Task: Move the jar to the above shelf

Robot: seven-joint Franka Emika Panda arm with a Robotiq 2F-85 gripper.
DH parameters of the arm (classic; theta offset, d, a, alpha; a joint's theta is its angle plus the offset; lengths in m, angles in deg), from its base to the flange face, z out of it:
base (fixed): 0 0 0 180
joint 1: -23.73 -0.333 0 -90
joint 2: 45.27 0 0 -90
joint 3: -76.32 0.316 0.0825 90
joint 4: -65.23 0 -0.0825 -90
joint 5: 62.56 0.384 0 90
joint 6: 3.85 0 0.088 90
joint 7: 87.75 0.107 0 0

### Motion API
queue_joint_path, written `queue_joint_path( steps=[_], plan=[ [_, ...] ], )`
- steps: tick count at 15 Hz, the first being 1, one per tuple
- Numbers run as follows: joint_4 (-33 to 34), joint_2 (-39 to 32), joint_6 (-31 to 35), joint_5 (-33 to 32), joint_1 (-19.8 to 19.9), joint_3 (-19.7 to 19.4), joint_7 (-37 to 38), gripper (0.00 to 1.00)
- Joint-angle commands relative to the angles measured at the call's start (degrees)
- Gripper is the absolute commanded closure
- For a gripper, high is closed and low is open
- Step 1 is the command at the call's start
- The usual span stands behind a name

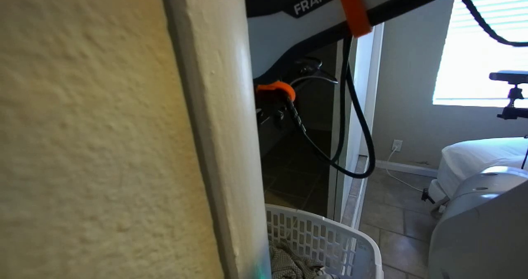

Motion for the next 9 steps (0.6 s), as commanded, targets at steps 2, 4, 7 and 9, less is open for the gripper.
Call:
queue_joint_path(
  steps=[2,4,7,9],
  plan=[
    [3.9,0.8,6.7,-3.7,-0.2,0.5,1.6,0.0],
    [5.8,-0.1,11.5,-1.2,-1.8,-1.0,-0.6,0.0],
    [8.8,-2.7,17.8,3.6,-4.5,-3.5,-4.9,0.0],
    [11.2,-4.8,19.9,8.0,-6.9,-5.5,-9.1,0.0]
  ],
)
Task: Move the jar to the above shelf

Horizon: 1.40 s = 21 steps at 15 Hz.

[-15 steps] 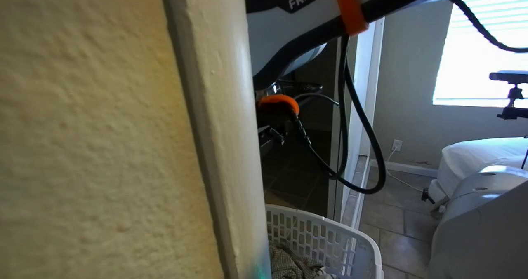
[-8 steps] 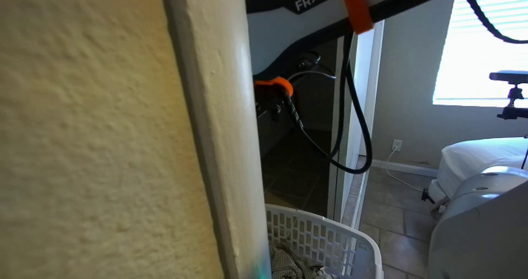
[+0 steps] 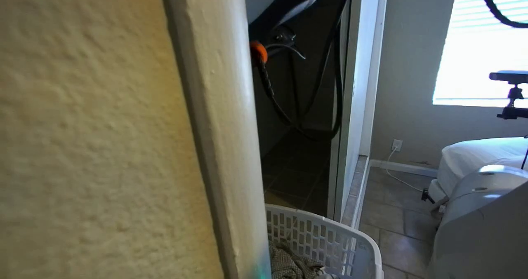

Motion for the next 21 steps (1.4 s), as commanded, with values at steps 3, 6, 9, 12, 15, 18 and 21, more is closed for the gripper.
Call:
queue_joint_path(
  steps=[3,6,9,12,15,18,21],
  plan=[
    [9.2,-8.4,3.0,12.9,-7.3,-5.9,-12.6,0.0],
    [14.0,-12.3,1.2,20.5,-10.9,-8.2,-19.7,0.0],
    [12.4,-11.1,2.1,20.9,-9.2,-6.6,-19.5,0.0],
    [15.0,-13.7,1.6,22.6,-9.5,-6.7,-21.3,0.0],
    [15.3,-14.0,1.5,22.7,-9.6,-6.7,-21.4,0.0],
    [15.7,-15.4,3.2,23.3,-9.6,-6.9,-22.1,0.0],
    [16.8,-18.0,7.4,23.7,-9.8,-7.3,-24.4,0.0]
  ],
)
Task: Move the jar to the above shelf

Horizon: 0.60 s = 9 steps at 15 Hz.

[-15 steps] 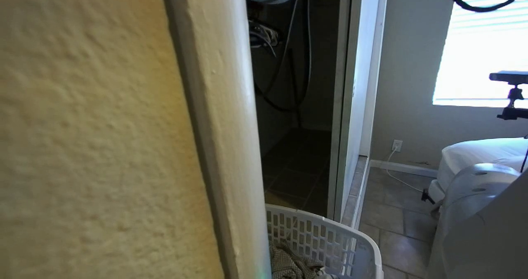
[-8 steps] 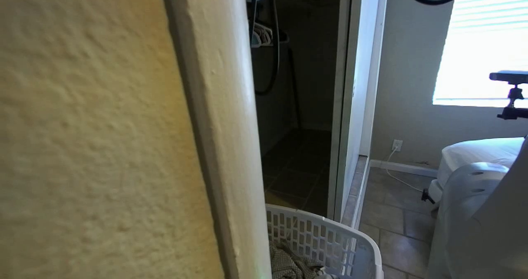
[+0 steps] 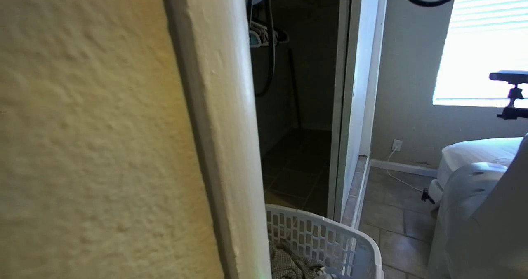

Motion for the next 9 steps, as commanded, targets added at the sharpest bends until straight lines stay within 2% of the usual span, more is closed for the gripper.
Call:
queue_joint_path(
  steps=[1,5,8,9],
  plan=[
    [2.0,-4.3,5.6,2.2,0.4,-0.1,-4.2,0.0],
    [3.4,-8.0,10.8,4.3,-0.3,-0.7,-8.7,0.0],
    [5.3,-10.3,12.2,6.2,-0.2,-0.5,-11.4,0.0],
    [5.9,-10.9,12.6,6.8,-0.1,-0.5,-12.1,0.05]
  ],
)
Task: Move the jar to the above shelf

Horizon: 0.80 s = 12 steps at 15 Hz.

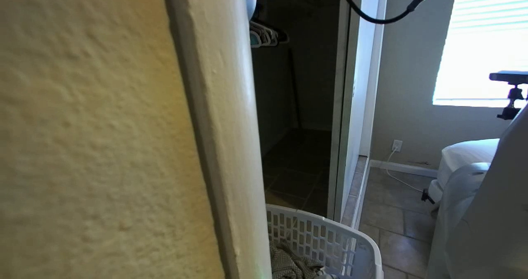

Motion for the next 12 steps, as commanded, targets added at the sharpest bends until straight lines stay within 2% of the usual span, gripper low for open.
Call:
queue_joint_path(
  steps=[1,2,3,6,7,8,9,10,12],
  plan=[
    [3.9,-3.4,1.4,3.8,0.0,0.0,-4.3,0.16],
    [4.4,-3.9,1.6,4.2,0.1,0.1,-4.7,0.29],
    [4.9,-4.3,1.7,4.5,0.3,0.2,-5.2,0.31],
    [6.0,-5.1,1.3,5.9,0.4,0.3,-6.6,0.54],
    [6.2,-5.3,1.3,6.3,0.4,0.4,-7.1,0.37],
    [6.4,-5.4,1.1,6.8,0.5,0.4,-7.6,0.41],
    [6.6,-5.6,1.2,7.1,0.5,0.4,-8.0,0.63],
    [6.8,-5.8,1.1,7.2,0.6,0.5,-8.2,0.66],
    [6.9,-6.0,1.0,7.8,0.7,0.5,-8.9,0.77]
  ],
)
